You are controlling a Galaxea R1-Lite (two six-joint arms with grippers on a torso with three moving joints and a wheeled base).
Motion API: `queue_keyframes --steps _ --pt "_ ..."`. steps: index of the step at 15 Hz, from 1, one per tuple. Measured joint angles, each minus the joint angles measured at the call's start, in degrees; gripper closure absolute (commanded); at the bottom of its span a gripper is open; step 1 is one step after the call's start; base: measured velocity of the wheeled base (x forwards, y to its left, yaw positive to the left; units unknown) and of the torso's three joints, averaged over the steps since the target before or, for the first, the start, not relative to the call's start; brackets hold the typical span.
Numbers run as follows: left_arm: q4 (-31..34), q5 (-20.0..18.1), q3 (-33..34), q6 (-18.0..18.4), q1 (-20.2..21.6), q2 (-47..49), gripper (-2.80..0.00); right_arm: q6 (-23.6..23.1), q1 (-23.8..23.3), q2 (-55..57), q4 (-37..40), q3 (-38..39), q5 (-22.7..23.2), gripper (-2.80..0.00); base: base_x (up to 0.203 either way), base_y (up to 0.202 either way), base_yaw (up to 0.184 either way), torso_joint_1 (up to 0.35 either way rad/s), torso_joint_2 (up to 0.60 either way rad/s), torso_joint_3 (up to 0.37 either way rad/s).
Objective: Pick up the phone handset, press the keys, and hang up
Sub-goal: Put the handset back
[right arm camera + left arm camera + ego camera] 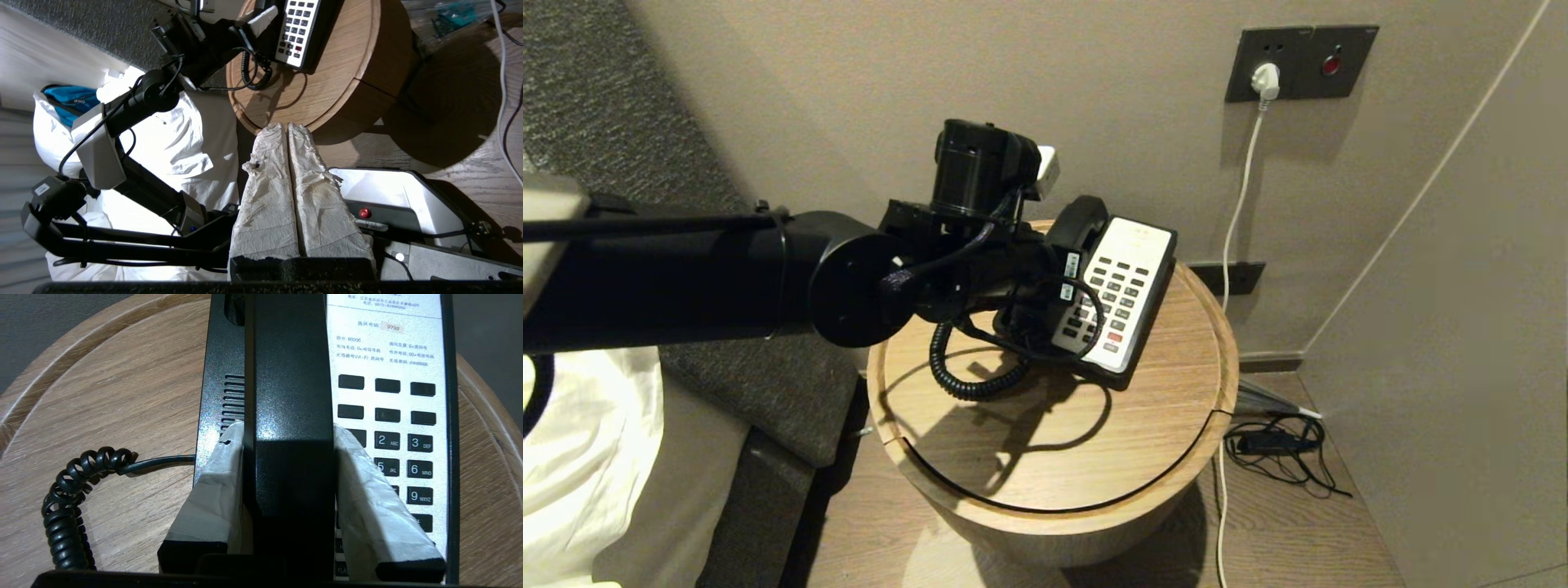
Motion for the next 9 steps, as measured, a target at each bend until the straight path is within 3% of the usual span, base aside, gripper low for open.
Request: queue_keyframes --steps 9 --pt "-0.09 0.79 0.69 0.67 0.13 0.28 0.00 -0.01 0.00 -0.05 0.00 0.44 0.90 0.00 0.000 0.000 0.000 0.000 0.00 0.000"
